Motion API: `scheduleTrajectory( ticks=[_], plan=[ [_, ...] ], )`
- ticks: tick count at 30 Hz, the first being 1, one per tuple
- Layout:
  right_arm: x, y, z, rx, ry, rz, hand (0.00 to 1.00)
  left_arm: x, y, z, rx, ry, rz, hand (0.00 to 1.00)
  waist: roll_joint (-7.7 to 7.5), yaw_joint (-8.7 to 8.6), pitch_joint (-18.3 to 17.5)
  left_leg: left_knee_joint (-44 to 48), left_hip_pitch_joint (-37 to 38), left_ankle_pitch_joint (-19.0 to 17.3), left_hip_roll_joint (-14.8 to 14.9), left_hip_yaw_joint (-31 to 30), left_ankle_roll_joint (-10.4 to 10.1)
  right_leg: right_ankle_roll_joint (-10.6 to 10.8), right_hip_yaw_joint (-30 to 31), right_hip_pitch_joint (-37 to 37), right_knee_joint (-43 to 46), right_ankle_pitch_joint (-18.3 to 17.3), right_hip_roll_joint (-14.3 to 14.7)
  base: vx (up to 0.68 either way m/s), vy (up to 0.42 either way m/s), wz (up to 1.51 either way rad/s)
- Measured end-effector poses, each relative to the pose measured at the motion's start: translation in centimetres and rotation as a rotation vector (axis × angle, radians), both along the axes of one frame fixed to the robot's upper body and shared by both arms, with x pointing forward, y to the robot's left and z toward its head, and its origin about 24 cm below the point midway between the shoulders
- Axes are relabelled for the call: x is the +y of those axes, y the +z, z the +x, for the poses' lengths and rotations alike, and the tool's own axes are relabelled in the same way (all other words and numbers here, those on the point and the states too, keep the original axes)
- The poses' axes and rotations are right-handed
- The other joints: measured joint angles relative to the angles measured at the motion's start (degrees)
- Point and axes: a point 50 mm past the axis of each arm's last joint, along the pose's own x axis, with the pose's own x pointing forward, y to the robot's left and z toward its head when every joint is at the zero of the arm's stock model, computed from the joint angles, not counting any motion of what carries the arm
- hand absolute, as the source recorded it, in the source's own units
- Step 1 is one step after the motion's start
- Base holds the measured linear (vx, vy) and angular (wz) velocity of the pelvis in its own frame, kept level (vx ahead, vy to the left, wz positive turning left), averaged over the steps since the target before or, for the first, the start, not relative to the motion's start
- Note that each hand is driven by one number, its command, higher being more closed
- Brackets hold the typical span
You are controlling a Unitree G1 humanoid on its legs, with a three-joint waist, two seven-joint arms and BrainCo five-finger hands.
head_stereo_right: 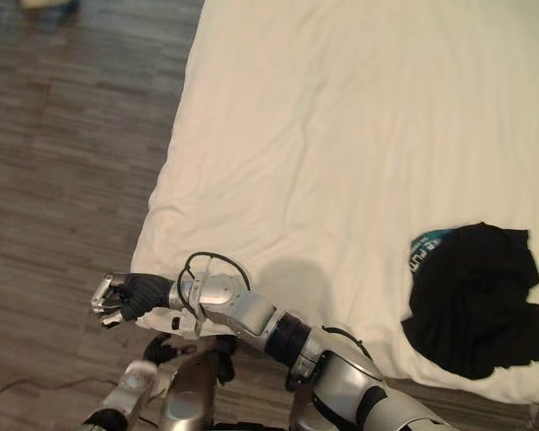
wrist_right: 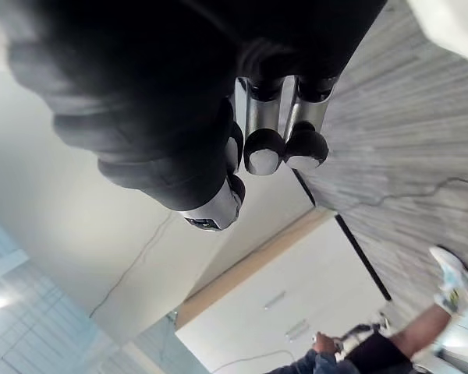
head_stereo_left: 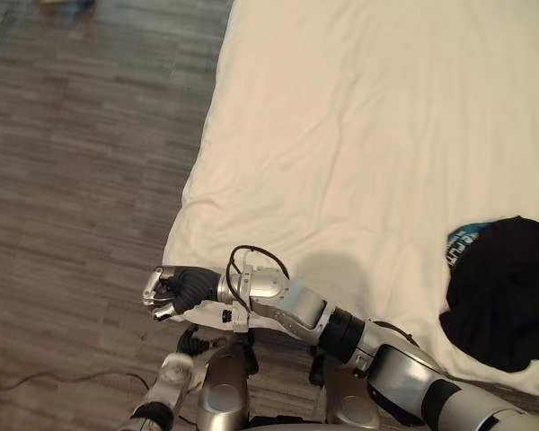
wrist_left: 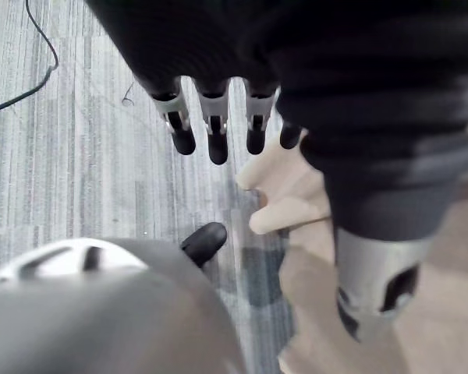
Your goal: Tidy the bed and pick cloth on bed and put in laundry
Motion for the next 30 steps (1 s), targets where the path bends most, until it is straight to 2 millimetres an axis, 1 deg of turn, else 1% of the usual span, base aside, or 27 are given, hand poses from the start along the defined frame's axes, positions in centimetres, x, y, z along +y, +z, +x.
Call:
scheduleTrajectory(
  ticks=[1, 2, 3, 4, 6, 7, 8, 9, 10, 11, 12, 13, 14, 15, 16, 19, 20, 21, 22, 23, 24, 25, 27, 28, 29, 30],
  plan=[
    [0.1, -0.3, 0.0, 0.007, 0.002, -0.01, 1.0, -0.1, 0.2, 0.6, -0.014, -0.009, 0.0, 0.0, -0.38, -0.03, 0.17, 0.06, -0.72, 0.07, -0.29, -0.32, -0.04, -0.13, 0.27, -0.5, -2.2, 1.34, 0.31, -0.1, -0.014, 0.19],
    [0.2, -0.7, 0.0, 0.019, 0.0, -0.025, 1.0, -0.3, 0.6, 1.2, -0.031, -0.021, 0.002, 0.0, -0.74, -0.06, 0.39, 0.16, -1.52, 0.06, -1.05, -0.74, -0.05, -0.28, 0.37, -0.97, -4.28, 4.09, 0.28, -0.02, -0.057, 0.3],
    [0.1, -2.0, 0.4, 0.051, -0.019, -0.082, 1.0, -1.2, 1.3, 2.6, -0.077, -0.046, -0.005, 0.0, 0.19, -0.02, 1.25, 0.62, -3.38, 0.17, -1.51, -1.34, -0.23, -0.18, -1.11, -1.36, -5.5, 3.74, -0.16, 0.01, -0.064, 0.27],
    [-0.2, -3.2, 0.6, 0.078, -0.036, -0.127, 1.0, -2.1, 1.6, 3.3, -0.1, -0.079, -0.013, 0.0, 1.43, -0.15, 1.96, 1.04, -4.61, 0.25, -1.45, -1.56, -0.35, -0.19, -1.03, -2.19, -5.5, 3.75, 0.1, 0.04, -0.064, 0.16],
    [-0.8, -5.0, 0.8, 0.128, -0.067, -0.186, 1.0, -3.0, 1.7, 3.7, -0.106, -0.114, -0.022, 0.0, 2.2, -0.84, 2.39, 1.05, -5.17, 0.43, -1.16, -1.64, -0.6, -0.19, -0.84, -2.75, -5.5, 3.75, 0.25, 0.01, -0.047, -0.04],
    [-1.4, -6.7, 0.7, 0.163, -0.098, -0.234, 1.0, -3.6, 1.8, 3.9, -0.109, -0.131, -0.029, 0.0, 2.48, -1.56, 2.53, 1.13, -5.26, 0.45, -0.89, -1.62, -0.62, -0.2, -0.66, -2.93, -5.48, 3.74, 0.45, 0.02, -0.064, -0.11],
    [-2.0, -8.1, 0.5, 0.201, -0.121, -0.269, 1.0, -4.0, 1.9, 4.1, -0.115, -0.154, -0.029, 0.0, 2.5, -1.72, 2.54, 1.53, -5.5, 0.45, -0.77, -1.63, -0.62, -0.2, -0.55, -3.14, -5.48, 3.74, 0.47, 0.02, -0.053, -0.09],
    [-2.3, -8.8, 0.4, 0.211, -0.129, -0.288, 1.0, -4.2, 1.9, 4.2, -0.117, -0.165, -0.029, 0.0, 2.54, -1.75, 2.52, 1.89, -5.84, 0.45, -0.74, -1.72, -0.62, -0.2, -0.54, -3.32, -5.48, 3.74, 0.44, 0.01, -0.052, -0.08],
    [-3.0, -10.3, 0.2, 0.242, -0.148, -0.335, 1.0, -4.4, 2.1, 4.6, -0.127, -0.18, -0.029, 0.0, 2.75, -1.69, 2.58, 2.07, -6.42, 0.53, -0.74, -2.27, -0.65, -0.2, -0.49, -3.92, -5.44, 3.73, 0.39, 0.01, -0.044, 0.0],
    [-3.5, -11.1, 0.1, 0.252, -0.162, -0.367, 1.0, -4.6, 2.3, 4.9, -0.13, -0.187, -0.029, 0.0, 3.13, -1.74, 2.78, 2.06, -6.56, 0.57, -0.77, -2.4, -0.71, -0.21, -0.54, -3.99, -5.45, 3.72, 0.37, 0.0, -0.036, 0.05],
    [-4.4, -12.3, 0.4, 0.273, -0.196, -0.408, 1.0, -4.6, 2.2, 4.8, -0.122, -0.2, -0.021, 0.0, 3.65, -1.8, 3.03, 2.06, -6.68, 0.72, -0.99, -2.57, -0.96, -0.2, -0.64, -3.99, -5.43, 3.71, 0.33, 0.0, -0.017, 0.08],
    [-4.5, -12.4, 0.5, 0.275, -0.199, -0.41, 1.0, -4.6, 2.2, 4.8, -0.121, -0.2, -0.021, 0.0, 3.67, -1.79, 3.04, 2.06, -6.69, 0.75, -1.02, -2.6, -1.01, -0.2, -0.64, -3.99, -5.43, 3.71, 0.32, -0.01, -0.015, 0.08],
    [-5.2, -13.2, 0.7, 0.285, -0.225, -0.435, 1.0, -4.6, 2.1, 4.8, -0.119, -0.203, -0.025, 0.0, 4.02, -1.72, 3.22, 2.06, -6.71, 1.13, -1.28, -3.1, -1.61, -0.2, -0.64, -3.96, -5.41, 3.71, 0.11, -0.02, -0.017, 0.06],
    [-5.8, -13.8, 0.8, 0.297, -0.243, -0.447, 1.0, -4.5, 2.2, 4.8, -0.127, -0.205, -0.029, 0.0, 4.21, -1.67, 3.31, 2.06, -6.7, 1.19, -1.4, -3.54, -1.71, -0.2, -0.61, -3.93, -5.3, 3.71, -0.02, -0.02, -0.015, 0.07],
    [-6.0, -14.0, 0.8, 0.306, -0.252, -0.444, 1.0, -4.5, 2.2, 4.8, -0.134, -0.207, -0.03, 0.0, 4.22, -1.67, 3.31, 2.06, -6.68, 1.19, -1.44, -3.82, -1.71, -0.2, -0.58, -3.91, -5.26, 3.71, -0.06, -0.02, -0.003, 0.05],
    [-7.6, -14.9, 0.6, 0.362, -0.303, -0.398, 1.0, -4.7, 2.8, 5.3, -0.182, -0.205, -0.056, 0.0, 4.17, -1.82, 3.3, 2.06, -5.81, 1.18, -1.59, -3.94, -1.71, -0.19, -0.22, -3.71, -4.1, 3.73, -0.42, -0.02, 0.013, -0.02],
    [-8.6, -15.4, 0.4, 0.383, -0.328, -0.379, 1.0, -4.7, 2.9, 5.4, -0.193, -0.2, -0.061, 0.0, 4.11, -2.1, 3.29, 2.06, -5.03, 1.18, -1.63, -3.94, -1.71, -0.18, 0.04, -3.17, -3.69, 3.73, -0.61, -0.03, 0.036, -0.02],
    [-10.0, -16.2, 0.0, 0.419, -0.366, -0.357, 1.0, -4.4, 3.1, 5.5, -0.207, -0.188, -0.064, 0.0, 3.87, -2.29, 3.17, 2.06, -3.84, 1.15, -1.81, -3.95, -1.71, -0.11, 0.27, -2.12, -3.49, 3.78, -0.8, -0.04, 0.051, -0.04],
    [-11.0, -16.7, -0.3, 0.439, -0.392, -0.348, 1.0, -4.0, 3.1, 5.4, -0.211, -0.174, -0.061, 0.0, 3.31, -2.43, 2.87, 2.06, -3.13, 1.14, -2.05, -3.87, -1.71, 0.19, 0.65, -1.63, -3.37, 3.98, -0.83, -0.04, 0.048, -0.06],
    [-11.5, -16.9, -0.5, 0.45, -0.406, -0.34, 1.0, -3.7, 3.1, 5.3, -0.21, -0.17, -0.055, 0.0, 2.9, -2.48, 2.66, 2.06, -2.88, 1.13, -2.07, -3.83, -1.7, 0.29, 0.92, -1.47, -3.36, 4.04, -0.84, -0.05, 0.044, -0.15],
    [-12.6, -16.9, -0.7, 0.45, -0.429, -0.31, 1.0, -2.7, 2.9, 4.7, -0.201, -0.15, -0.04, 0.0, 1.36, -2.61, 1.82, 1.96, -2.31, 1.11, -2.14, -3.7, -1.7, 0.37, 1.54, -1.29, -3.4, 4.09, -0.85, -0.05, 0.027, -0.19],
    [-13.3, -16.7, -1.2, 0.435, -0.424, -0.279, 1.0, -2.0, 2.7, 4.2, -0.185, -0.127, -0.035, 0.0, 0.13, -2.68, 1.08, 1.86, -1.81, 1.11, -2.2, -3.66, -1.7, 0.38, 1.86, -1.07, -3.45, 4.09, -0.86, -0.07, 0.021, -0.2],
    [-13.7, -15.2, -2.0, 0.389, -0.389, -0.188, 1.0, -1.1, 2.0, 3.0, -0.14, -0.106, -0.028, 0.0, -1.74, -2.78, -0.82, 1.39, -1.02, 1.11, -2.2, -3.39, -1.7, 1.24, 2.45, -0.47, -4.22, 4.63, -0.74, -0.07, 0.012, -0.16],
    [-13.8, -13.4, -2.2, 0.343, -0.375, -0.099, 1.0, -0.6, 1.5, 1.9, -0.106, -0.086, -0.028, 0.0, -3.01, -3.0, -2.43, 0.48, 0.08, 1.11, -2.37, -2.75, -1.71, 1.27, 2.68, 0.22, -4.97, 4.65, -0.66, -0.1, 0.015, -0.3],
    [-13.3, -9.8, -2.2, 0.272, -0.351, 0.065, 1.0, -0.3, 0.5, 0.2, -0.047, -0.078, -0.023, 0.0, -4.53, -3.62, -5.55, -1.23, 1.28, 0.84, -2.55, -1.97, -1.98, 1.48, 2.97, 0.51, -6.02, 4.49, -0.48, -0.1, 0.01, -0.32],
    [-13.0, -8.2, -2.2, 0.234, -0.336, 0.134, 1.0, -0.1, 0.1, -0.5, -0.02, -0.074, -0.02, 0.0, -4.96, -3.97, -6.98, -1.94, 1.72, 0.41, -2.56, -1.8, -2.15, 1.82, 3.0, 0.58, -6.51, 4.24, -0.36, -0.13, -0.018, -0.53]
  ],
)
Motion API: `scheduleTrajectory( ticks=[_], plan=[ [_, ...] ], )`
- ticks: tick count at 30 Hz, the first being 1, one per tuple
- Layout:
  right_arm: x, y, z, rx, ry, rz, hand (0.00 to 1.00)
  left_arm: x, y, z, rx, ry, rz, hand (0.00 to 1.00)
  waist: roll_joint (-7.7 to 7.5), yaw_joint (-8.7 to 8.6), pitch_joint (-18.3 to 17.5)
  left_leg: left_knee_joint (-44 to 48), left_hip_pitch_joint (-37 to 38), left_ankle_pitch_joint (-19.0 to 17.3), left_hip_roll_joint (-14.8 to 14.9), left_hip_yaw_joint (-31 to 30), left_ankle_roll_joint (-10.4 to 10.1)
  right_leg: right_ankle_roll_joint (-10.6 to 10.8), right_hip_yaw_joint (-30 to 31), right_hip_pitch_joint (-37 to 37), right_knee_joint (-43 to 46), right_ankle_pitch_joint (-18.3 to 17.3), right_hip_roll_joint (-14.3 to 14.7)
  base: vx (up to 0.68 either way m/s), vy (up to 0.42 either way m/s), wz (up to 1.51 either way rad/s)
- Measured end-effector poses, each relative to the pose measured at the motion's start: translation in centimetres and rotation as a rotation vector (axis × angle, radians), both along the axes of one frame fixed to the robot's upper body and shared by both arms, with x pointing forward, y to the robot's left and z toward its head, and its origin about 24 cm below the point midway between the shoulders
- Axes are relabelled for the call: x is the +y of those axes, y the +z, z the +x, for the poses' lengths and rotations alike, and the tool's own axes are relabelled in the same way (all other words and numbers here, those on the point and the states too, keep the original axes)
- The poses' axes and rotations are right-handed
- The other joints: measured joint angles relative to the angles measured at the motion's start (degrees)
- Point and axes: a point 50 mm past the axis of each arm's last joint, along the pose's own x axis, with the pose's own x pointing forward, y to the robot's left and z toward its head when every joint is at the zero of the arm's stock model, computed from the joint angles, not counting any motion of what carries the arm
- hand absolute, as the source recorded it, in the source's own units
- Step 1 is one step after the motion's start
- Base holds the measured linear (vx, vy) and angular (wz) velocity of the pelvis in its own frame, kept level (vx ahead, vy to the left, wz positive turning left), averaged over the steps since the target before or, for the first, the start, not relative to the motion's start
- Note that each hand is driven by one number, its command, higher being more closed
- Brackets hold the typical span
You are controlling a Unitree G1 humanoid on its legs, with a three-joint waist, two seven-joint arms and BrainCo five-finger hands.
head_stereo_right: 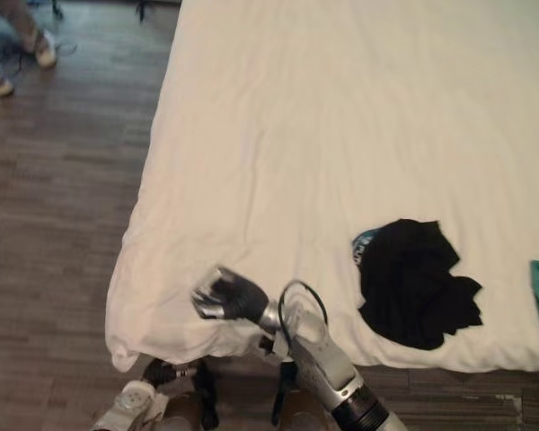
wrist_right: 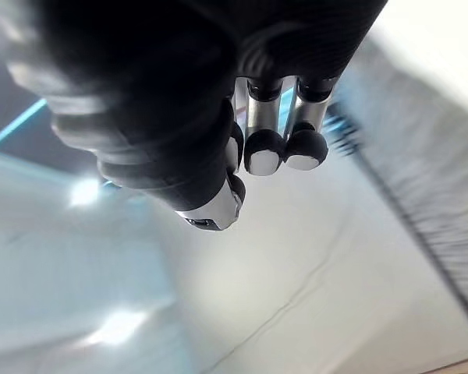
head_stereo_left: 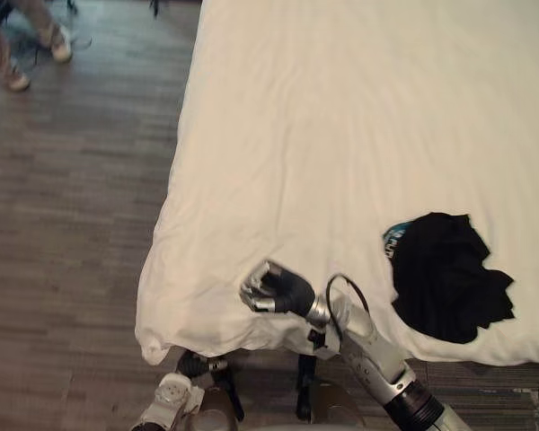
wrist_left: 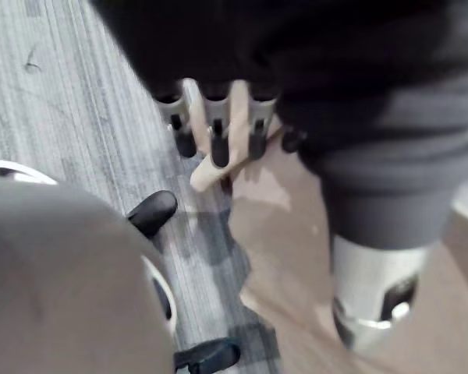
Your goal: Tidy the bed and pick cloth on bed and put in laundry
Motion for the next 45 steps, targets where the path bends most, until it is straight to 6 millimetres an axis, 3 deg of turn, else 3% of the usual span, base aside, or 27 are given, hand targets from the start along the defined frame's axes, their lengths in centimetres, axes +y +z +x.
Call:
scheduleTrajectory(
  ticks=[1, 2, 3, 6, 9, 11, 13, 16, 18, 21, 22, 24, 27, 30, 32, 33, 34, 36, 38, 40, 41, 42, 43, 44, 45],
  plan=[
    [1.1, 5.8, -0.3, -0.154, 0.055, 0.222, 1.0, 0.2, -1.1, -1.9, 0.089, 0.001, 0.003, 0.0, -1.35, -0.8, -2.64, -2.44, 2.82, -0.56, -0.42, 0.94, -0.35, 0.59, 0.29, 1.81, -1.81, -0.55, -0.05, -0.11, -0.031, -0.41],
    [1.3, 7.2, -0.5, -0.194, 0.078, 0.268, 1.0, 0.1, -1.3, -2.1, 0.106, 0.001, 0.001, 0.0, -1.39, -0.86, -3.17, -2.99, 3.7, -0.45, -0.57, 1.08, -0.44, 0.58, 0.47, 2.31, -1.97, -0.55, -0.06, -0.13, -0.033, -0.34],
    [1.7, 10.4, -1.2, -0.272, 0.145, 0.386, 1.0, -0.4, -1.9, -3.0, 0.154, 0.0, -0.004, 0.0, -1.13, -1.13, -5.73, -5.68, 6.31, 0.38, -0.84, 1.15, -0.34, 0.51, 0.28, 3.84, -2.1, -0.7, 0.03, -0.09, -0.013, -0.05],
    [2.2, 13.4, -0.9, -0.277, 0.164, 0.517, 1.0, -1.1, -2.7, -4.6, 0.219, -0.004, -0.026, 0.0, -1.12, -1.13, -10.53, -7.58, 8.15, 1.92, -0.69, 0.54, -0.74, 0.42, -0.47, 5.68, -2.45, -0.87, 0.61, -0.05, -0.034, 0.14],
    [2.9, 13.3, 0.5, -0.202, 0.068, 0.49, 1.0, -1.1, -2.8, -5.0, 0.23, -0.017, -0.017, 0.0, -1.26, -1.13, -11.94, -7.59, 8.2, 2.94, -0.57, 0.24, -0.76, -0.02, -0.7, 6.0, -2.45, -0.56, 0.71, -0.04, -0.029, 0.09],
    [3.2, 11.8, 1.5, -0.107, -0.009, 0.446, 1.0, -1.1, -2.9, -5.1, 0.235, -0.004, -0.021, 0.0, -1.35, -1.22, -12.0, -7.62, 8.02, 3.37, -0.57, 0.02, -0.64, -0.28, -0.69, 5.98, -2.44, -0.36, 0.77, -0.05, -0.016, 0.07],
    [3.4, 9.8, 2.6, -0.014, -0.093, 0.381, 1.0, -1.1, -2.9, -5.2, 0.237, 0.007, -0.024, 0.0, -0.51, -1.26, -11.55, -7.62, 7.8, 3.62, -0.84, 0.03, -0.59, -0.33, -0.71, 5.71, -2.32, -0.24, 0.9, -0.05, -0.008, 0.0],
    [3.1, 5.0, 4.3, 0.145, -0.225, 0.24, 1.0, -1.1, -2.9, -4.9, 0.227, 0.003, -0.021, 0.0, 0.14, -1.46, -11.05, -7.63, 6.32, 3.94, -0.75, 0.61, -0.49, -0.74, -0.24, 4.2, -2.85, 0.65, 1.17, -0.06, -0.013, -0.06],
    [2.1, 2.2, 5.0, 0.225, -0.299, 0.161, 1.0, -1.2, -2.7, -4.4, 0.212, -0.001, -0.021, 0.0, 1.02, -1.46, -10.03, -7.62, 4.91, 4.29, -0.72, 1.05, -0.31, -0.9, 0.26, 2.57, -2.91, 1.11, 1.24, -0.05, -0.017, -0.11],
    [-1.8, -3.2, 4.9, 0.376, -0.476, 0.043, 1.0, -1.4, -2.4, -3.4, 0.183, -0.003, -0.027, 0.0, 3.15, -1.52, -6.62, -7.61, 4.22, 4.55, -0.65, 2.05, -0.26, -1.1, 1.96, 0.99, -3.08, 1.87, 1.52, -0.04, -0.017, -0.23],
    [-2.6, -4.2, 4.6, 0.401, -0.503, 0.019, 1.0, -1.3, -2.3, -3.4, 0.18, 0.0, -0.028, 0.0, 3.36, -1.52, -6.5, -7.6, 4.2, 4.54, -0.61, 2.35, -0.28, -1.12, 2.45, 0.71, -3.08, 1.89, 1.62, 0.02, -0.024, -0.31],
    [-5.8, -7.0, 2.6, 0.477, -0.605, -0.027, 1.0, -1.3, -2.4, -3.6, 0.182, 0.008, -0.02, 0.0, 3.77, -1.96, -6.29, -7.32, 4.46, 4.46, -0.12, 2.81, -0.58, -1.19, 2.88, 0.72, -3.2, 1.95, 2.22, 0.07, -0.032, -0.17],
    [-7.6, -8.4, 0.7, 0.535, -0.707, 0.016, 1.0, -1.2, -2.4, -3.9, 0.184, 0.014, -0.015, 0.0, 3.33, -3.48, -6.15, -7.28, 5.87, 4.11, 0.54, 3.69, -1.08, -1.2, 3.34, 1.89, -3.68, 1.94, 2.91, 0.11, -0.049, -0.14],
    [-9.0, -9.9, -1.0, 0.608, -0.8, 0.038, 1.0, -1.0, -2.3, -3.8, 0.165, 0.008, -0.009, 0.0, 3.02, -3.81, -6.25, -7.28, 8.05, 3.47, 0.77, 5.15, -1.76, -1.2, 4.46, 3.7, -4.39, 1.93, 3.27, 0.05, -0.018, -0.22],
    [-9.8, -11.3, -2.6, 0.695, -0.885, 0.084, 1.0, -0.6, -2.3, -4.1, 0.168, 0.023, -0.004, 0.0, 2.44, -4.11, -6.59, -7.28, 9.24, 3.07, 1.05, 6.28, -2.03, -1.28, 5.2, 4.58, -4.83, 1.87, 3.6, 0.02, -0.019, -0.22],
    [-11.0, -13.1, -4.7, 0.795, -0.982, 0.071, 1.0, -0.3, -2.4, -4.4, 0.172, 0.038, -0.002, 0.0, 1.79, -4.22, -7.05, -7.28, 9.96, 2.78, 1.27, 7.61, -2.32, -1.51, 6.01, 4.81, -4.86, 1.71, 3.88, 0.01, -0.027, -0.3],
    [-12.6, -14.9, -7.1, 0.904, -1.095, 0.031, 0.0, -0.2, -2.4, -4.7, 0.178, 0.051, -0.004, 0.0, 1.43, -4.24, -7.35, -7.29, 10.55, 2.48, 1.42, 8.57, -2.6, -1.56, 6.55, 4.92, -4.88, 1.67, 4.06, 0.0, -0.02, -0.39],
    [-15.9, -17.5, -12.4, 1.102, -1.332, -0.07, 0.0, -0.2, -2.5, -5.1, 0.183, 0.083, -0.016, 0.0, 1.3, -4.23, -7.69, -7.33, 11.49, 1.92, 1.62, 10.18, -2.91, -1.61, 7.57, 5.07, -4.88, 1.51, 4.28, 0.0, -0.02, -0.41],
    [-19.6, -18.6, -21.3, 1.324, -1.623, -0.283, 0.0, 0.2, -2.8, -6.2, 0.2, 0.151, -0.03, 0.0, 1.99, -4.45, -9.06, -7.23, 13.53, 0.45, 2.15, 13.92, -3.89, -1.43, 10.2, 5.44, -4.66, 0.44, 5.05, 0.0, -0.014, -0.68],
    [-20.9, -18.2, -25.3, 1.407, -1.719, -0.387, 0.0, 0.8, -3.0, -7.3, 0.225, 0.191, -0.028, 0.0, 2.22, -4.96, -10.3, -5.53, 14.78, -1.18, 2.94, 15.74, -4.38, -1.87, 12.46, 5.79, -4.47, -0.56, 5.87, 0.1, -0.018, -0.79],
    [-21.2, -18.0, -27.3, 1.458, -1.746, -0.429, 0.0, 1.6, -3.2, -8.6, 0.249, 0.26, -0.022, 0.0, 1.86, -4.89, -10.78, 1.68, 14.33, -4.3, 5.03, 15.31, -3.97, -2.37, 15.53, 5.52, -3.71, -1.08, 6.84, 0.13, -0.091, -1.11],
    [-20.8, -18.1, -28.3, 1.498, -1.755, -0.432, 0.0, 2.3, -3.2, -9.6, 0.267, 0.314, -0.019, 0.0, 1.1, -4.95, -11.24, 11.19, 11.89, -7.01, 7.64, 11.62, -2.69, -2.76, 18.33, 4.88, -2.47, -0.71, 7.58, 0.1, -0.111, -1.32],
    [-20.6, -18.2, -28.1, 1.493, -1.744, -0.42, 0.0, 2.5, -3.3, -10.6, 0.287, 0.344, -0.011, 0.0, 0.77, -4.75, -11.55, 16.58, 10.5, -8.08, 8.92, 8.28, -1.41, -2.88, 20.78, 4.2, -1.44, -0.69, 8.26, 0.11, -0.103, -1.97],
    [-20.4, -18.3, -26.6, 1.43, -1.7, -0.384, 0.0, 2.4, -3.6, -12.5, 0.316, 0.429, -0.004, 0.0, 1.24, -3.43, -12.05, 25.68, 7.81, -9.97, 10.41, 0.6, 1.02, -2.95, 26.49, 3.28, -0.04, -0.54, 9.89, 0.11, -0.018, -2.0],
    [-20.4, -18.4, -25.8, 1.394, -1.68, -0.365, 0.0, 2.0, -3.8, -13.2, 0.324, 0.48, -0.014, 0.0, 1.59, -3.13, -12.07, 28.0, 7.16, -11.37, 10.57, -2.9, 2.33, -2.83, 28.85, 2.94, -0.13, -0.16, 10.82, 0.1, 0.091, -2.19]
  ],
)
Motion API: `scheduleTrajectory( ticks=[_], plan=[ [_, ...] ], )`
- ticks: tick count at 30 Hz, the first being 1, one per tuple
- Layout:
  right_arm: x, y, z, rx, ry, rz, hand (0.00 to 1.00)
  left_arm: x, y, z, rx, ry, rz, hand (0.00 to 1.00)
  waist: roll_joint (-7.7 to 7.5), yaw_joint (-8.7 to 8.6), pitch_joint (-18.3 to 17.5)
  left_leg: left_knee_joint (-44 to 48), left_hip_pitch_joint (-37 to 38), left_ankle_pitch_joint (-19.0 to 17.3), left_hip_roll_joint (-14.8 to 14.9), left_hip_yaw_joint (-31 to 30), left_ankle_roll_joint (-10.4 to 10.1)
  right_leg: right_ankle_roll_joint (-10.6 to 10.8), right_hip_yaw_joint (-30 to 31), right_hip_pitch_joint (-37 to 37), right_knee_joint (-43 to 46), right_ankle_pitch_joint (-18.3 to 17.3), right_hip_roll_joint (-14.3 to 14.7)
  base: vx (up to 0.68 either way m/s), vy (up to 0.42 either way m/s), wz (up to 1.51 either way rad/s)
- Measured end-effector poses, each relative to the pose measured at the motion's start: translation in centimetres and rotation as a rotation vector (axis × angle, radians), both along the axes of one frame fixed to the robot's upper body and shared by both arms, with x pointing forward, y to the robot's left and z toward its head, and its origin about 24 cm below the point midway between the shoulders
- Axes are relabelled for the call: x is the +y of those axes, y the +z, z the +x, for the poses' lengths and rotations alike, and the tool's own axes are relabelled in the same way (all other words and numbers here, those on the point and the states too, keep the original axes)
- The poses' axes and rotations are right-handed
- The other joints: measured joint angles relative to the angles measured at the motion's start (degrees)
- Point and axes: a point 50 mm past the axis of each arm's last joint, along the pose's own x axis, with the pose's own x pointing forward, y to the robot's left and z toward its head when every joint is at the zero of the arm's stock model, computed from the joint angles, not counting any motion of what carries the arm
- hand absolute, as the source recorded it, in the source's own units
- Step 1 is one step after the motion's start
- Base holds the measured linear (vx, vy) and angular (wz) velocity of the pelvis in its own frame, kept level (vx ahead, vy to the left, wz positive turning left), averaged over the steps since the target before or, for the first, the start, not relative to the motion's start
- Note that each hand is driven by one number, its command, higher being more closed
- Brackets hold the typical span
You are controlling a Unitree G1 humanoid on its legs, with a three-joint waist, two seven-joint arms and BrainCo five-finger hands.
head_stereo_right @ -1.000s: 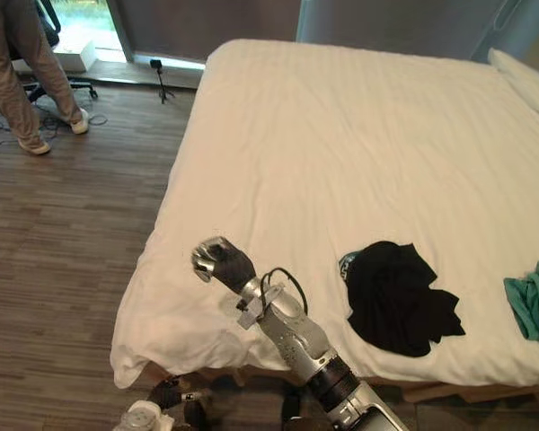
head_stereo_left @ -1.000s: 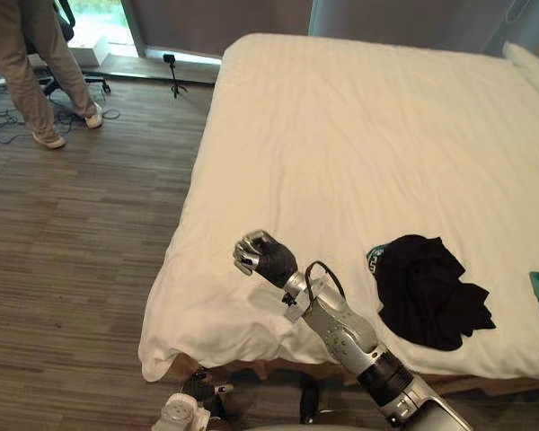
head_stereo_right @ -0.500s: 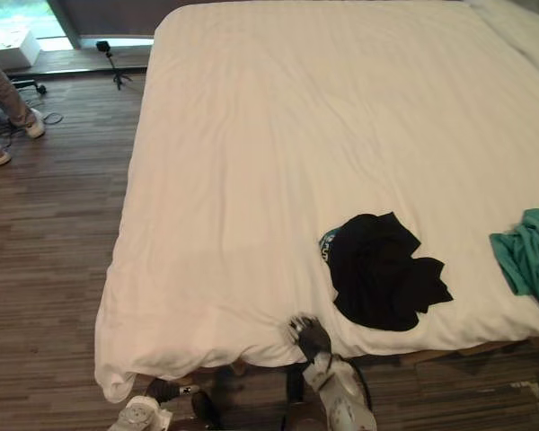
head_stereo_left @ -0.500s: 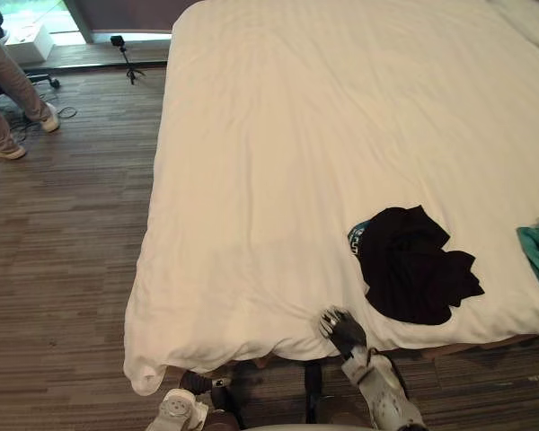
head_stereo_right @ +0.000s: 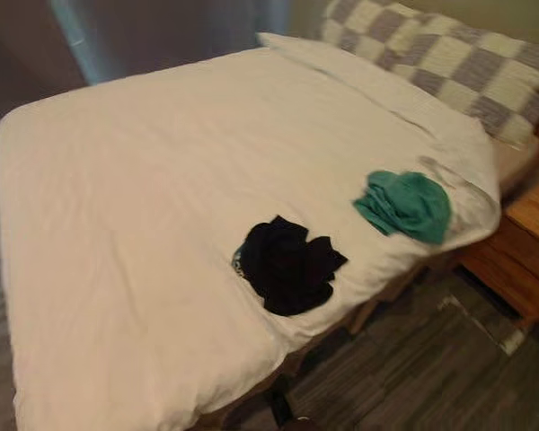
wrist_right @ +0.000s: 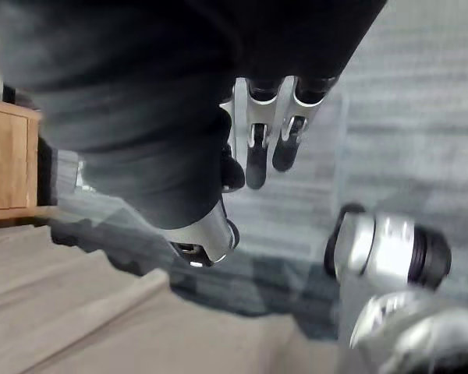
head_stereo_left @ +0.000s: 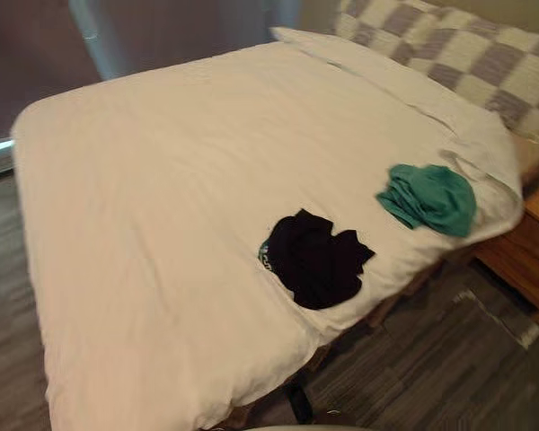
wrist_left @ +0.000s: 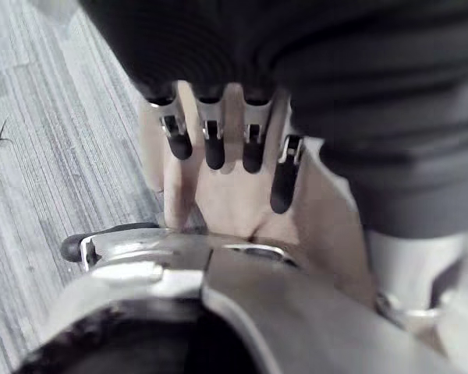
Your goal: Tidy the bed and pick cloth on bed and put in laundry
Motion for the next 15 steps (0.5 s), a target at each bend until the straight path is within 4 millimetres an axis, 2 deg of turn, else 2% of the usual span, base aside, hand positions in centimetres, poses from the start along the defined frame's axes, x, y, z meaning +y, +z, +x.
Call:
scheduleTrajectory(
  ticks=[1, 2, 3, 4, 5, 6, 7, 8, 9, 10, 11, 12, 13, 14, 15],
  plan=[
    [0.3, -0.1, 1.8, -0.066, 0.046, 0.01, 0.0, -0.7, -0.3, -1.2, 0.034, 0.05, -0.011, 0.0, 1.49, -0.13, -0.86, 0.58, 0.22, -2.84, -0.47, -5.17, 1.0, 0.29, 3.85, -0.88, -0.5, 1.2, 1.47, 0.01, 0.15, -1.35],
    [0.7, -0.2, 2.6, -0.105, 0.062, 0.019, 0.0, -0.8, -0.4, -1.3, 0.042, 0.049, -0.015, 0.0, 1.92, -0.48, -1.19, -0.39, 0.44, -4.14, -0.98, -6.79, 1.14, 0.68, 4.75, -1.78, -0.65, 1.91, 1.94, -0.04, 0.192, -1.52],
    [1.6, -0.3, 4.9, -0.195, 0.084, 0.034, 0.0, -1.0, -0.5, -1.4, 0.044, 0.041, -0.019, 0.0, 2.22, -0.04, -1.19, -5.28, 2.92, -6.11, -2.55, -7.21, -0.42, 1.95, 7.64, -4.28, -0.07, 3.59, 3.35, -0.12, 0.165, -1.36],
    [2.4, -0.2, 6.8, -0.272, 0.107, 0.04, 0.0, -1.2, -0.5, -1.4, 0.045, 0.03, -0.025, 0.0, 2.72, -0.36, -1.15, -9.57, 5.44, -7.36, -3.08, -5.63, -2.45, 3.29, 7.43, -6.42, 0.58, 4.78, 4.92, -0.31, 0.204, -1.83],
    [3.1, 0.2, 8.8, -0.374, 0.13, 0.031, 0.0, -1.1, -0.5, -1.1, 0.043, 0.013, -0.022, 0.0, 2.36, -0.46, -0.05, -13.92, 8.78, -9.31, -3.15, 0.06, -5.81, 2.38, 0.12, -8.9, 0.71, 4.13, 4.31, -0.4, 0.201, -1.77],
    [3.5, 0.7, 9.9, -0.432, 0.149, 0.016, 0.0, -1.2, -0.5, -0.9, 0.043, 0.001, -0.023, 0.0, 2.49, 0.03, 1.67, -18.15, 12.45, -9.78, -3.69, 5.85, -7.57, 0.61, -10.3, -9.44, 1.58, 2.97, 1.85, -0.36, 0.156, -1.74],
    [4.0, 0.9, 10.6, -0.462, 0.17, 0.012, 0.0, -1.0, -0.5, -1.2, 0.051, 0.0, -0.016, 0.0, 2.37, 0.74, 2.0, -18.89, 13.6, -9.04, -3.4, 9.48, -7.31, 0.21, -18.02, -10.1, 3.21, 2.54, -0.23, -0.21, 0.043, -1.55],
    [4.3, 1.1, 11.0, -0.479, 0.2, 0.005, 0.0, -0.9, -0.4, -1.2, 0.057, 0.001, -0.003, 0.0, 2.19, 1.45, 1.91, -18.94, 14.3, -8.75, -3.25, 12.62, -7.61, -0.76, -26.91, -11.66, 8.96, 1.76, -1.94, -0.11, -0.056, -1.44],
    [4.4, 1.4, 11.5, -0.492, 0.225, -0.014, 0.0, -0.8, -0.4, -1.2, 0.064, -0.005, 0.005, 0.0, 2.0, 1.73, 1.87, -18.92, 14.98, -8.54, -3.27, 15.26, -7.91, -2.74, -33.19, -12.52, 17.48, -1.48, -3.74, -0.08, -0.083, -1.47],
    [4.3, 1.7, 12.0, -0.507, 0.251, -0.042, 0.0, -0.6, -0.4, -1.2, 0.074, -0.026, 0.007, 0.0, 1.31, 1.78, 1.69, -17.87, 15.8, -8.31, -4.71, 17.07, -7.9, -4.48, -36.18, -11.82, 24.26, -6.59, -5.6, -0.04, -0.043, -1.28],
    [4.5, 1.7, 12.4, -0.507, 0.27, -0.043, 0.0, -0.1, -0.3, -1.2, 0.078, -0.032, 0.016, 0.0, -0.3, 1.89, 1.75, -16.81, 15.86, -7.74, -6.04, 17.02, -6.82, -6.56, -35.95, -12.25, 24.29, -5.8, -5.35, -0.09, -0.05, -1.41],
    [5.1, 1.8, 13.7, -0.52, 0.334, -0.041, 0.0, 0.6, -0.2, -1.2, 0.096, -0.04, 0.013, 0.0, -2.64, 1.85, 2.53, -13.16, 13.41, -7.97, -7.65, 14.8, -0.9, -8.03, -33.25, -12.03, 20.4, -2.15, -5.63, -0.28, -0.058, -1.39],
    [5.3, 2.1, 15.2, -0.542, 0.375, -0.049, 0.0, 0.6, -0.3, -0.9, 0.107, -0.073, 0.002, 0.0, -1.3, 2.51, 2.58, -16.57, 9.78, -8.39, -10.04, 9.18, 2.68, -6.73, -28.78, -9.17, 10.63, 3.21, -3.05, -0.32, -0.086, -1.66],
    [4.1, 2.6, 16.9, -0.558, 0.398, -0.085, 0.0, -0.9, -0.5, -0.3, 0.089, -0.091, -0.032, 0.0, 1.81, 2.22, 3.48, -20.41, 9.25, -2.98, -7.64, 11.13, -1.5, -8.27, -33.21, -10.58, 25.75, -5.89, -4.01, -0.24, -0.056, -1.13],
    [3.8, 2.6, 17.0, -0.547, 0.396, -0.092, 0.0, -1.2, -0.5, 0.1, 0.08, -0.107, -0.034, 0.0, 1.95, 1.43, 3.55, -20.77, 9.42, -2.47, -7.81, 11.93, -2.27, -6.81, -34.42, -10.95, 33.67, -10.28, -6.85, -0.01, -0.054, -0.69]
  ],
)
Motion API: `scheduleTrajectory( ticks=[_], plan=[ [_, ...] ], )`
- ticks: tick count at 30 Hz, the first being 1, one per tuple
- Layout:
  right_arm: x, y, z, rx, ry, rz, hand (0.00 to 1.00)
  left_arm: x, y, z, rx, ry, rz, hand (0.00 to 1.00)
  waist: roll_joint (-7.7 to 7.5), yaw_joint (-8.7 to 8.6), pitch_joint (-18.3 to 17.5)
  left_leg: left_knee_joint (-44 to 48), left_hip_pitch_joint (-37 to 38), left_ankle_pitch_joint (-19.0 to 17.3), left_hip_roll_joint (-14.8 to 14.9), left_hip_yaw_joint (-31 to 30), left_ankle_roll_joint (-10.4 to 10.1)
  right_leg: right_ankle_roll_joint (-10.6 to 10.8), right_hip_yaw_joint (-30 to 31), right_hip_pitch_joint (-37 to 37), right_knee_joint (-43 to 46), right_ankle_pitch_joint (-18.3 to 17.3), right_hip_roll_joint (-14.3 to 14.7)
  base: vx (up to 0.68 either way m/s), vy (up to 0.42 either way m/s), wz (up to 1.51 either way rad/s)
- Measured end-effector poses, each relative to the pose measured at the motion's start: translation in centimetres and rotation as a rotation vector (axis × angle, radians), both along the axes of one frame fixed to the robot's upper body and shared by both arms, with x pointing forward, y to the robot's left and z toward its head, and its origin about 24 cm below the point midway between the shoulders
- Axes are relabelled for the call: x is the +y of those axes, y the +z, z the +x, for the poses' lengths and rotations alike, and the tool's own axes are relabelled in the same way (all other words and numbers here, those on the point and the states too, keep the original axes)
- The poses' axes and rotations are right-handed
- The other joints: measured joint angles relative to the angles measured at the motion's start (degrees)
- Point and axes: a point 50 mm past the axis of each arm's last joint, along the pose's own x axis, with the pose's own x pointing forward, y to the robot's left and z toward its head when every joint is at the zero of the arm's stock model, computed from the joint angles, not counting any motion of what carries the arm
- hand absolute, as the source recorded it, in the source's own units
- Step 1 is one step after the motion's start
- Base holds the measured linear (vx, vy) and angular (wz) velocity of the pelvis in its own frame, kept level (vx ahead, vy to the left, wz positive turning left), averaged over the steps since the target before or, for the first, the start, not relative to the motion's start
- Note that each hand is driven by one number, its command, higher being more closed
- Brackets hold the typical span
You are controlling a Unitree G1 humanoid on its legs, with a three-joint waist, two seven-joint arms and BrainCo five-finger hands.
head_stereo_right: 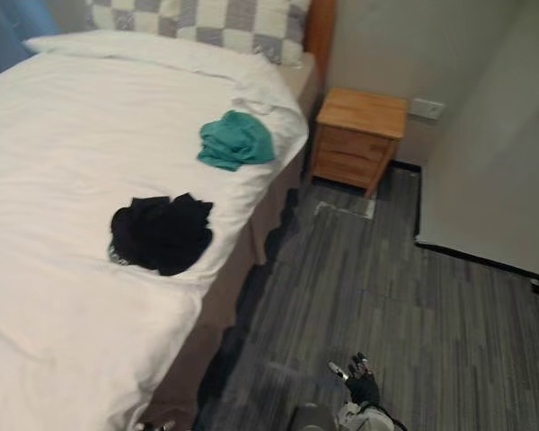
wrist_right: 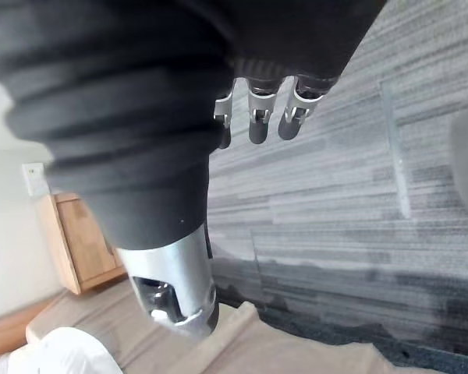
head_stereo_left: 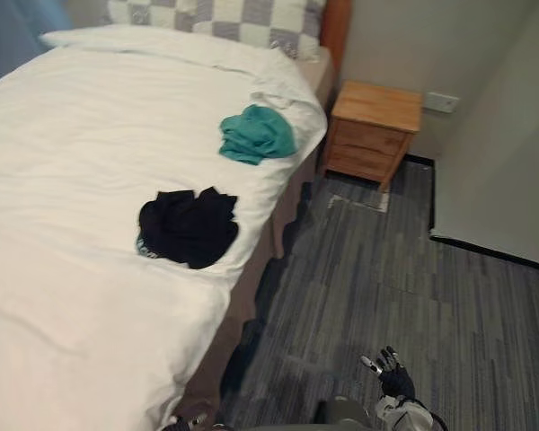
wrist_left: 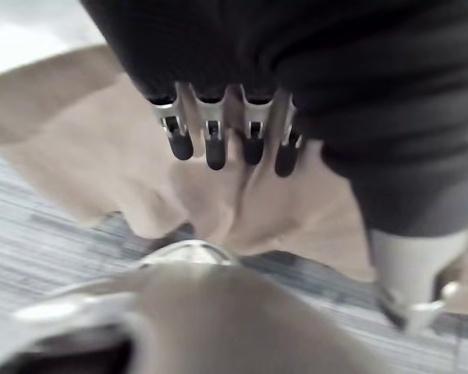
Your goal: Tidy the bed and pick cloth on bed and put in laundry
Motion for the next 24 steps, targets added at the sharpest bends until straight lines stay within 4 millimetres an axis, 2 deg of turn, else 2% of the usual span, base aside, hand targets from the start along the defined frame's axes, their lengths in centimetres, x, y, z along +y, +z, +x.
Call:
scheduleTrajectory(
  ticks=[1, 2, 3, 4, 5, 6, 8, 10, 11, 12, 13, 14, 24],
  plan=[
    [-0.4, -0.2, -0.5, 0.025, -0.005, -0.01, 0.0, 0.3, 0.2, 1.0, -0.026, -0.036, 0.008, 0.0, 0.45, -0.44, -0.04, -0.31, -0.03, 0.84, -0.07, 0.94, -0.91, 1.99, -0.7, 2.67, 4.99, -3.16, -4.37, 0.02, -0.118, -0.44],
    [-0.3, -0.6, -0.8, 0.054, 0.018, -0.022, 0.0, 0.4, 0.4, 1.9, -0.066, -0.05, 0.014, 0.0, -1.02, 0.11, -1.25, 0.4, -0.14, 1.42, 0.04, 2.26, -1.55, 4.51, -0.54, 6.65, 3.17, -3.99, -9.44, 0.0, -0.166, -0.63],
    [-0.1, -0.7, -0.7, 0.062, 0.036, -0.023, 0.0, 0.6, 0.5, 2.2, -0.084, -0.054, 0.02, 0.0, -1.71, 0.35, -1.72, 0.78, -0.3, 1.75, -0.08, 3.24, -2.13, 8.23, 0.72, 7.77, -0.71, -4.38, -10.31, -0.06, -0.259, -0.89],
    [0.2, -0.7, -0.5, 0.065, 0.061, -0.027, 0.0, 1.0, 0.8, 2.8, -0.107, -0.063, 0.032, 0.0, -2.15, 0.27, -2.1, 0.35, -0.41, 2.47, 0.14, 3.96, -3.12, 9.85, 1.61, 9.07, -5.98, -5.34, -7.81, -0.06, -0.289, -1.06],
    [-0.3, -0.7, -0.6, 0.077, 0.098, -0.062, 0.0, 0.3, 0.8, 3.9, -0.14, -0.074, 0.015, 0.0, -0.27, 0.53, -2.6, -0.82, -0.5, 3.31, 2.47, 4.24, -3.34, 8.64, 1.99, 12.31, -15.27, -3.39, -2.92, -0.05, -0.33, -1.2],
    [-0.7, -0.7, -0.6, 0.094, 0.122, -0.078, 0.0, -0.5, 0.9, 4.7, -0.173, -0.089, -0.003, 0.0, 1.63, 0.61, -2.96, -0.85, -0.47, 4.79, 4.86, 4.46, -3.37, 7.17, 2.5, 14.33, -22.0, 1.14, 0.44, -0.03, -0.249, -1.07],
    [-0.8, -1.0, -1.2, 0.123, 0.123, -0.075, 0.0, -1.9, 1.2, 6.3, -0.242, -0.118, -0.033, 0.0, 0.96, 0.06, -3.24, -1.32, -0.31, 7.06, 5.08, 3.94, -2.27, 6.14, 4.04, 17.17, -28.61, 5.16, 2.08, -0.1, -0.199, -0.64],
    [-1.7, -1.2, -2.1, 0.177, 0.13, -0.083, 0.0, -3.1, 1.5, 7.3, -0.302, -0.106, -0.07, 0.0, 0.55, -0.2, -3.76, -1.96, -0.25, 7.74, 4.09, 0.95, -1.19, 5.53, 5.98, 17.77, -32.59, 7.01, 3.48, -0.15, -0.161, -0.56],
    [-1.7, -1.4, -2.3, 0.201, 0.139, -0.082, 0.0, -3.2, 1.6, 7.6, -0.31, -0.101, -0.073, 0.0, 0.57, -0.08, -4.0, -1.72, -0.5, 7.76, 3.91, -0.75, -1.18, 5.42, 6.92, 17.87, -33.93, 7.48, 3.83, -0.09, -0.128, -0.75],
    [-1.6, -1.7, -2.7, 0.234, 0.151, -0.076, 0.0, -3.1, 1.5, 7.4, -0.306, -0.093, -0.072, 0.0, -0.44, 0.22, -4.25, -1.22, -1.45, 7.72, 3.24, -3.96, -1.17, 5.38, 9.24, 17.87, -36.56, 8.42, 3.84, -0.08, -0.096, -0.73],
    [-1.5, -1.9, -2.9, 0.254, 0.152, -0.067, 0.0, -3.1, 1.3, 7.0, -0.29, -0.088, -0.073, 0.0, -0.58, 0.38, -4.32, -1.32, -1.55, 7.11, 2.76, -6.28, -0.86, 5.5, 10.51, 17.91, -37.99, 9.48, 3.63, -0.08, -0.065, -0.58],
    [-0.9, -3.5, -6.2, 0.444, 0.081, 0.021, 0.0, -1.0, 1.0, 6.7, -0.217, 0.031, -0.019, 0.0, 0.61, -1.44, -1.27, -5.4, 0.67, 1.85, -2.67, -16.77, -0.81, 9.0, 5.51, 16.9, -39.78, 14.69, 0.25, -0.04, -0.011, -0.21],
    [-1.1, -3.5, -6.5, 0.449, 0.049, 0.026, 0.0, -0.6, 1.0, 6.6, -0.219, 0.06, -0.021, 0.0, 0.58, -1.57, -1.2, -5.4, 0.82, 1.85, -2.68, -16.85, -0.81, 9.0, 5.3, 17.12, -39.77, 14.71, 0.19, 0.0, 0.0, 0.0]
  ],
)
